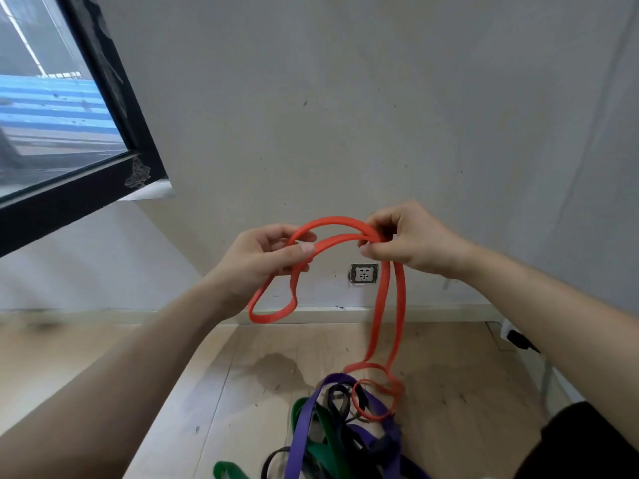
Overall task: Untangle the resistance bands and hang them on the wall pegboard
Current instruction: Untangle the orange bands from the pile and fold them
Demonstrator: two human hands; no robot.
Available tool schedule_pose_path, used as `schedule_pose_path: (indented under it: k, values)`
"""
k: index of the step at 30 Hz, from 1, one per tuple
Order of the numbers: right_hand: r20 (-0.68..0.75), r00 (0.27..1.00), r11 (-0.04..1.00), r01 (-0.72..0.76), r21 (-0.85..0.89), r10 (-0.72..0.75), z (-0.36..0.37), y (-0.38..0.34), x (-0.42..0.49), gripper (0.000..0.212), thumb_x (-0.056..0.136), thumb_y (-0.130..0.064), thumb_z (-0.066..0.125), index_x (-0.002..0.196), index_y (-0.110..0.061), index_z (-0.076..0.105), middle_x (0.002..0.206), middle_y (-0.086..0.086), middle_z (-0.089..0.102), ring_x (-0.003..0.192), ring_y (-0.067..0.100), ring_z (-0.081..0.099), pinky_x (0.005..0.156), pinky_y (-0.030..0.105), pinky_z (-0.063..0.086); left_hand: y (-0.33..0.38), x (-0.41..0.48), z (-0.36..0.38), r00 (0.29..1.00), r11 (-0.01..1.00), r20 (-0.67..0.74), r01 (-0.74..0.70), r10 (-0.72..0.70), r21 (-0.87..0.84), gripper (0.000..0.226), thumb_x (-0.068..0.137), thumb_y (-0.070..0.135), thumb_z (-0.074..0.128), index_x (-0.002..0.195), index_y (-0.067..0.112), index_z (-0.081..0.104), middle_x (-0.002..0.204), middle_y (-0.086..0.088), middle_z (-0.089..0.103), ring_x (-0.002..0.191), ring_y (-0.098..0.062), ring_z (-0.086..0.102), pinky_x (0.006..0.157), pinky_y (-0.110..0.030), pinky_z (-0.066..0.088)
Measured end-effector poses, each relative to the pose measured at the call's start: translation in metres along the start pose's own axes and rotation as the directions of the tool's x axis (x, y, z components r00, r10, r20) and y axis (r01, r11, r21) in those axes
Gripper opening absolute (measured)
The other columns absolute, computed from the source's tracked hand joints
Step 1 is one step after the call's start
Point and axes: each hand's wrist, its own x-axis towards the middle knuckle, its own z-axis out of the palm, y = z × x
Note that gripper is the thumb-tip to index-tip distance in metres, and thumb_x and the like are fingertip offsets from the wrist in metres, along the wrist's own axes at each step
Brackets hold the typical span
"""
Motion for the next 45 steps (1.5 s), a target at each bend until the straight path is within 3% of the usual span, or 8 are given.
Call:
schedule_pose_path:
  k: [7,11,15,20,28,33,38,45]
  values:
    - [0.054,0.999,0.999,0.011,-0.031,-0.009,0.009,-0.009,-0.002,0.008,0.084,-0.014,0.079,0.081,-0.008,0.074,0.073,0.013,0.069,0.063,0.019,0.066,0.061,0.021,0.054,0.001,-0.001,0.01,0.997,0.991,-0.004,-0.078,0.079,0.106,0.04,0.068,0.026,0.084,0.104,0.011,0.073,0.085,-0.004,0.074,0.082,-0.015,0.072,0.079,-0.024,0.058]
    - [0.07,0.997,1.0,0.028,-0.014,-0.027,0.012,-0.012,-0.003,0.011,0.084,-0.02,0.08,0.083,-0.01,0.074,0.075,0.015,0.069,0.072,0.031,0.068,0.065,0.035,0.061,-0.003,0.0,0.015,0.988,0.962,-0.018,-0.146,0.154,0.229,0.016,0.085,0.012,0.078,0.098,0.019,0.075,0.088,0.001,0.076,0.086,-0.012,0.072,0.08,-0.023,0.055]
    - [0.087,0.996,0.999,0.036,-0.001,-0.036,0.013,-0.018,-0.006,0.022,0.08,-0.031,0.082,0.086,-0.011,0.076,0.079,0.012,0.073,0.076,0.029,0.069,0.073,0.043,0.06,-0.004,0.0,0.019,0.988,0.948,0.034,-0.156,0.152,0.278,0.02,0.089,0.006,0.074,0.106,0.016,0.075,0.096,0.001,0.077,0.094,-0.012,0.072,0.087,-0.027,0.056]
    - [0.153,0.988,0.999,0.029,-0.026,-0.024,0.017,-0.023,-0.01,0.043,0.07,-0.05,0.08,0.085,-0.009,0.076,0.081,0.016,0.073,0.08,0.033,0.07,0.076,0.055,0.058,-0.002,-0.002,0.025,0.986,0.955,0.106,-0.155,0.132,0.254,0.034,0.08,0.023,0.081,0.112,0.014,0.071,0.098,0.0,0.079,0.094,-0.015,0.075,0.086,-0.029,0.059]
    - [0.199,0.98,0.998,-0.006,-0.065,0.019,0.018,-0.018,-0.006,0.012,0.081,-0.02,0.082,0.086,-0.012,0.075,0.081,0.009,0.073,0.079,0.023,0.071,0.076,0.04,0.061,0.0,0.001,0.023,0.985,0.906,0.092,-0.17,0.146,0.388,0.017,0.082,0.024,0.081,0.096,0.017,0.076,0.082,-0.001,0.076,0.077,-0.019,0.072,0.074,-0.03,0.058]
    - [0.268,0.961,0.994,-0.05,-0.095,0.074,0.021,0.003,0.0,0.012,0.084,-0.015,0.079,0.089,-0.006,0.073,0.088,0.016,0.073,0.084,0.028,0.071,0.082,0.043,0.06,0.004,0.003,0.015,0.98,0.91,-0.004,-0.183,0.199,0.371,0.01,0.091,0.017,0.072,0.099,0.012,0.071,0.085,-0.003,0.072,0.076,-0.017,0.072,0.075,-0.028,0.06]
    - [0.322,0.931,0.982,-0.141,-0.124,0.174,0.024,0.029,0.004,0.014,0.087,-0.017,0.077,0.093,-0.005,0.073,0.095,0.016,0.073,0.09,0.027,0.071,0.089,0.043,0.058,0.009,0.004,0.0,0.948,0.975,-0.24,-0.18,0.207,0.13,0.012,0.099,0.005,0.057,0.108,-0.001,0.062,0.085,-0.008,0.069,0.066,-0.009,0.067,0.071,-0.022,0.058]
    - [0.208,0.961,0.983,-0.184,-0.015,0.183,0.006,0.04,0.008,0.013,0.087,-0.018,0.078,0.092,-0.007,0.075,0.088,0.016,0.075,0.078,0.017,0.069,0.083,0.037,0.057,0.009,0.006,-0.026,0.865,0.982,-0.471,-0.187,0.174,0.019,0.015,0.101,0.009,0.056,0.113,0.0,0.06,0.079,-0.004,0.063,0.064,-0.009,0.063,0.072,-0.023,0.057]
